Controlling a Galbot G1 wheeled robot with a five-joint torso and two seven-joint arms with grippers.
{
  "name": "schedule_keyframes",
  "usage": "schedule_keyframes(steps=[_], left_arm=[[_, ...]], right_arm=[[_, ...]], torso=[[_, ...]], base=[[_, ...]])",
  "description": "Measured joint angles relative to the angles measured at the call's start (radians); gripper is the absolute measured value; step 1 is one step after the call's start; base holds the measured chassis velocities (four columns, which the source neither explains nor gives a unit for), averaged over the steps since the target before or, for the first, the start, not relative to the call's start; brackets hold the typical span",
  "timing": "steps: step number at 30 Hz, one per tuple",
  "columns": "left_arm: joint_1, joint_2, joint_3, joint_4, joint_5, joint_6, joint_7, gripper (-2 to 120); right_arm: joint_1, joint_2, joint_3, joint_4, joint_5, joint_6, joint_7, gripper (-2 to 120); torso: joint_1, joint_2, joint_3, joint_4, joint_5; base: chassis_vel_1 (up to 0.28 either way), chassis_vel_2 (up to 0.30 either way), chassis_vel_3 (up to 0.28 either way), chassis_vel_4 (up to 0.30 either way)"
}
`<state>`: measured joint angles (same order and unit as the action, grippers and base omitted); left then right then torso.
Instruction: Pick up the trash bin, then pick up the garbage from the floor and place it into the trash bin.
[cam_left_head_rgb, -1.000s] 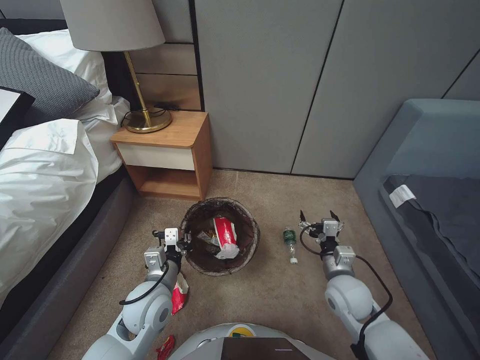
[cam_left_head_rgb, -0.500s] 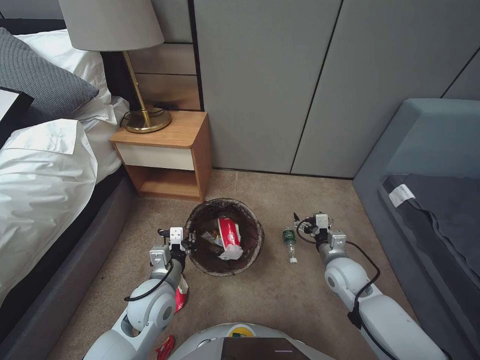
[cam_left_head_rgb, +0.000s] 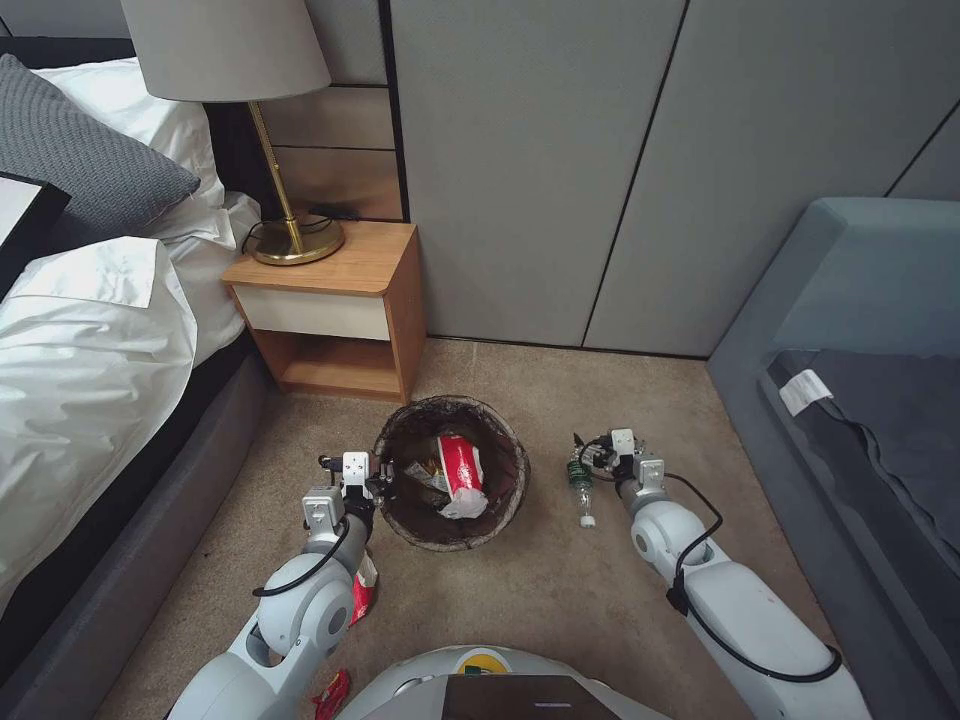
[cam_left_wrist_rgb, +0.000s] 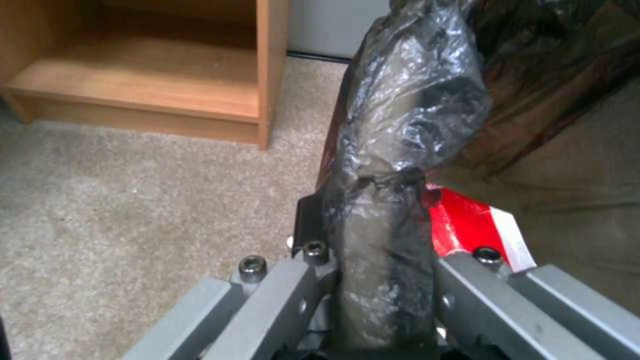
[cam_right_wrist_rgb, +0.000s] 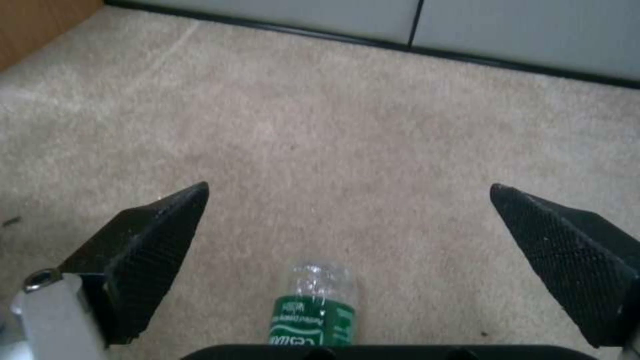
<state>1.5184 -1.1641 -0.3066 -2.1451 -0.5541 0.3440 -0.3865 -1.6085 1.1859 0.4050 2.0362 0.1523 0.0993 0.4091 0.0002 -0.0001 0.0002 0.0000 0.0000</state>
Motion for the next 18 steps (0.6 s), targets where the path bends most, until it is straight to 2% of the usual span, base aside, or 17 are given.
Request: schedule_keyframes(steps=[15,18], left_arm=[[0.006,0.0,0.0,-0.004,0.001,0.0,0.0,3],[0.01,0.002,-0.002,-0.006,0.002,-0.001,0.0,3]], right_arm=[[0.047,-0.022,-0.006,-0.035,0.025,-0.028,0.007,100],[0.114,-0.077,-0.018,-0.081,0.139,-0.076,-0.016,100]], torso=[[0.0,0.0,0.0,-0.0001,0.0],[0.0,0.0,0.0,0.0,0.0001]], base=[[0.0,0.0,0.0,0.0],[0.0,0.0,0.0,0.0]])
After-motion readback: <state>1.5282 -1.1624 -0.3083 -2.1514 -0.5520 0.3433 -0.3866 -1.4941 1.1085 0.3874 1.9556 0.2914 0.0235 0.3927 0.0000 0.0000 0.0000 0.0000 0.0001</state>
